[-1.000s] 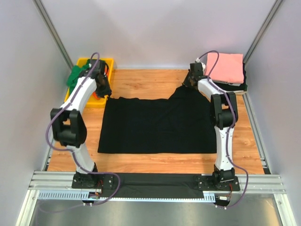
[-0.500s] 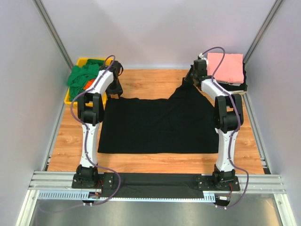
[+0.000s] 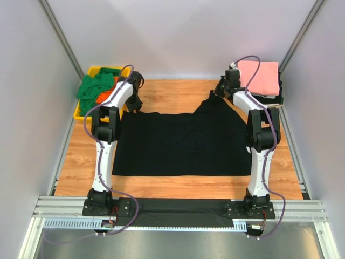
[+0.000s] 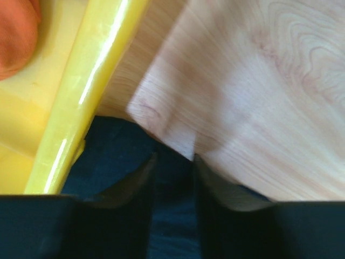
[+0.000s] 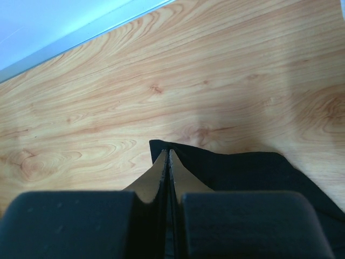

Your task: Fold and stack the t-shirts

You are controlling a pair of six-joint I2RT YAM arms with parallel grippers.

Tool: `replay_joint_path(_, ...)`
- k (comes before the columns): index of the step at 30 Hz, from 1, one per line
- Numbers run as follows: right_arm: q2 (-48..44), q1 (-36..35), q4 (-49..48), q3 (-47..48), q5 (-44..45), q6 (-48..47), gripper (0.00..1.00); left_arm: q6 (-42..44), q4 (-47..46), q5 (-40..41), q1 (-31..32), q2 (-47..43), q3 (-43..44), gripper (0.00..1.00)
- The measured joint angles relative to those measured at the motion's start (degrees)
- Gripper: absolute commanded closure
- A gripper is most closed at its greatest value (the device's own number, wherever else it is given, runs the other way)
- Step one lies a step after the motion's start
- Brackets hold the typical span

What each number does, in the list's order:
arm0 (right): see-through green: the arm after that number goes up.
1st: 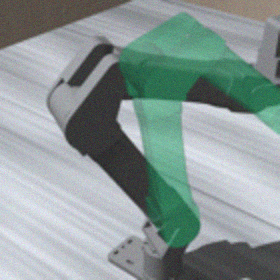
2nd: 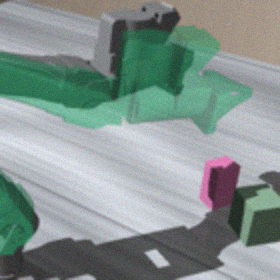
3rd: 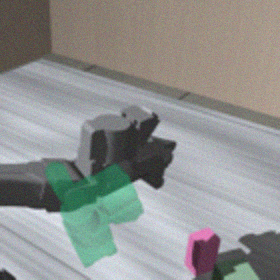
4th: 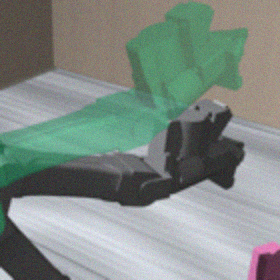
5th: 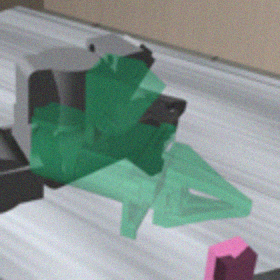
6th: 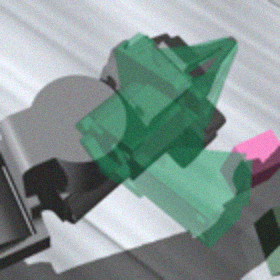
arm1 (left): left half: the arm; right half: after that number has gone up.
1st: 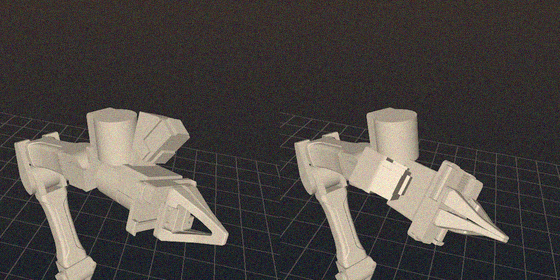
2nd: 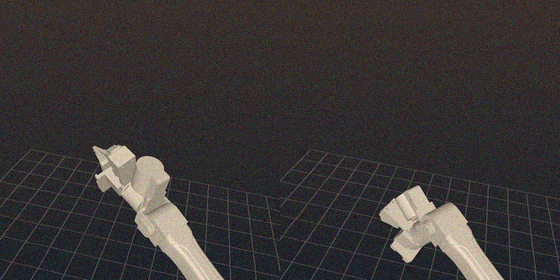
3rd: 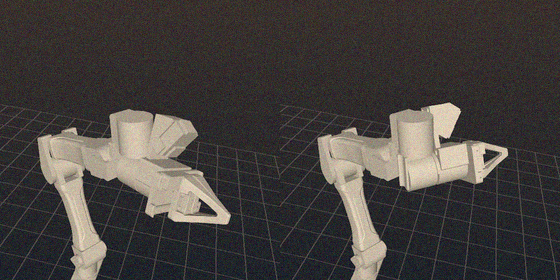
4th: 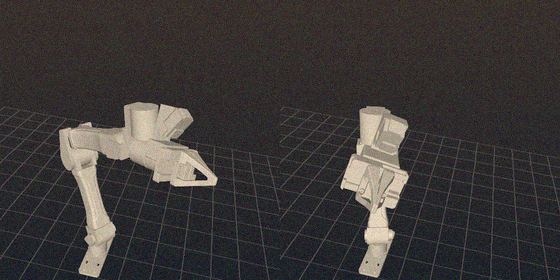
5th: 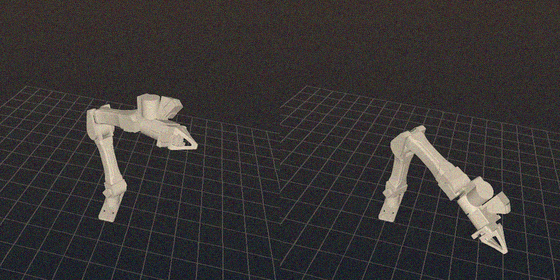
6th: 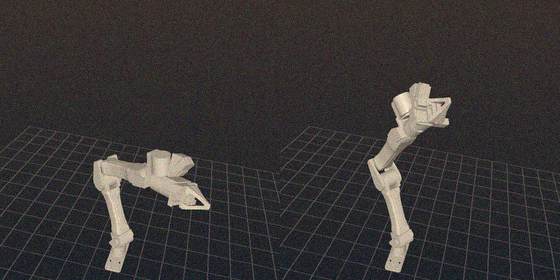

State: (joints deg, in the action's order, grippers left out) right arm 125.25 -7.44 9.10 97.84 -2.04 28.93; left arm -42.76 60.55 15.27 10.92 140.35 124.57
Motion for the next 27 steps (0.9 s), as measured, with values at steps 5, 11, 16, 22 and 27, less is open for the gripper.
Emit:
replay_joint_path(5,0.0,0.9,0.0,-0.3,-0.9,0.2,1.0,-1.2,-0.2,-0.5,0.1,0.2,0.1,0.92)
replay_joint_path(11,0.0,1.7,0.0,-0.5,-2.5,0.2,1.0,-1.3,-0.1,-1.3,-0.1,0.2,0.1,1.0)
replay_joint_path(16,-1.4,2.0,1.6,-0.4,-4.3,0.2,1.0,-1.1,-0.2,-2.8,-0.1,-0.3,-0.3,1.0)
replay_joint_path(22,-9.2,2.0,5.5,-1.1,-5.4,0.3,1.0,-0.7,-0.4,-4.7,0.0,-4.1,-4.6,1.0)
replay_joint_path(27,-23.0,2.0,7.1,-7.3,-4.6,0.4,1.0,-0.5,-0.2,-4.9,0.1,-12.3,-10.5,1.0)
